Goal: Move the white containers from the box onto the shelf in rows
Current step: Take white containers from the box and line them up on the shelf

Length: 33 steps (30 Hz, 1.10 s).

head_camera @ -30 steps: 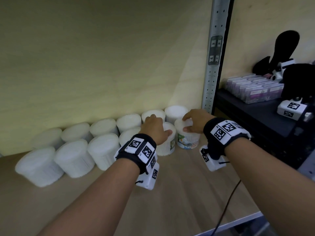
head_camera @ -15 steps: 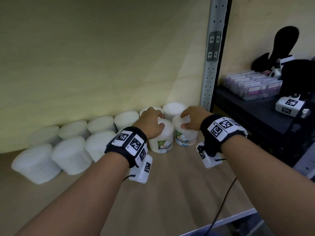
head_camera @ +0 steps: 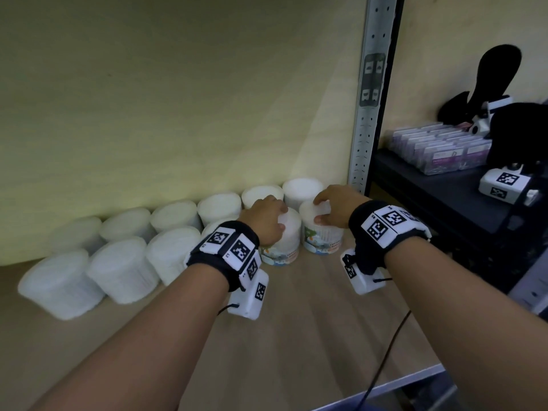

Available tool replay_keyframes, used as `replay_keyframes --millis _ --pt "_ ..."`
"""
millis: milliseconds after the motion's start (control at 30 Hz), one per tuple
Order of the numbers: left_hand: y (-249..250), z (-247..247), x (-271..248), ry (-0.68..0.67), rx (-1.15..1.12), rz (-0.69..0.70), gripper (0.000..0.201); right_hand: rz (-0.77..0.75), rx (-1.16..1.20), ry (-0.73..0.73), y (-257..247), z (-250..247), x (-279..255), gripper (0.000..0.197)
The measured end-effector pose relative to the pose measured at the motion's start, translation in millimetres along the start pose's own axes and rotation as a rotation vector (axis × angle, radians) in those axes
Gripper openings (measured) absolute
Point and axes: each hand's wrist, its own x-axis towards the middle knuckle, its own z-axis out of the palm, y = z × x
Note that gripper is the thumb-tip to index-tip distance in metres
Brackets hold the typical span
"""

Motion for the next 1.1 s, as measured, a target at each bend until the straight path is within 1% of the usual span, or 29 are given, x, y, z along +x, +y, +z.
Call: replay_keyframes --millis 67,100,200,267,300,400,567,667,833,933,1100 --pt "-2 -4 -2 -0.028 -0.045 0.044 0.047 0.0 -0.002 -0.001 0 0 0 0.054" --pt "-3 -4 -3 -0.019 -0.063 0.05 0.046 0.001 0.001 -0.001 0 0 0 0.054" --pt "-3 -1 -4 0.111 -0.078 0.008 0.041 0.002 0.003 0.001 0 1 1 0.053" --pt "0 3 -4 0.183 -0.068 -0.049 0.045 0.0 0.002 0.0 0 1 1 0.053" --pt "1 5 -4 0.189 -0.045 -0.069 0.047 -0.001 0.001 0.001 0 1 1 0.053" --pt "3 11 -3 0.158 0.014 -0.09 0.053 0.0 -0.003 -0.002 1 2 1 0.053" --pt "0 8 -2 0.119 -0.051 -0.071 0.052 -0.001 -0.006 -0.001 1 3 2 0.053" --pt "-1 8 -1 0.128 -0.084 -0.073 0.052 0.002 -0.005 0.003 0 3 2 0.053" --pt "3 8 -3 0.131 -0.052 -0.084 0.053 0.006 -0.028 -0.006 -1 2 2 0.055" --pt "7 6 -6 0.131 -0.03 -0.086 0.052 0.001 -0.055 -0.006 -2 1 -3 0.057" --pt "18 4 -19 0.083 0.019 -0.079 0.054 -0.018 -0.082 -0.039 1 -2 -24 0.057"
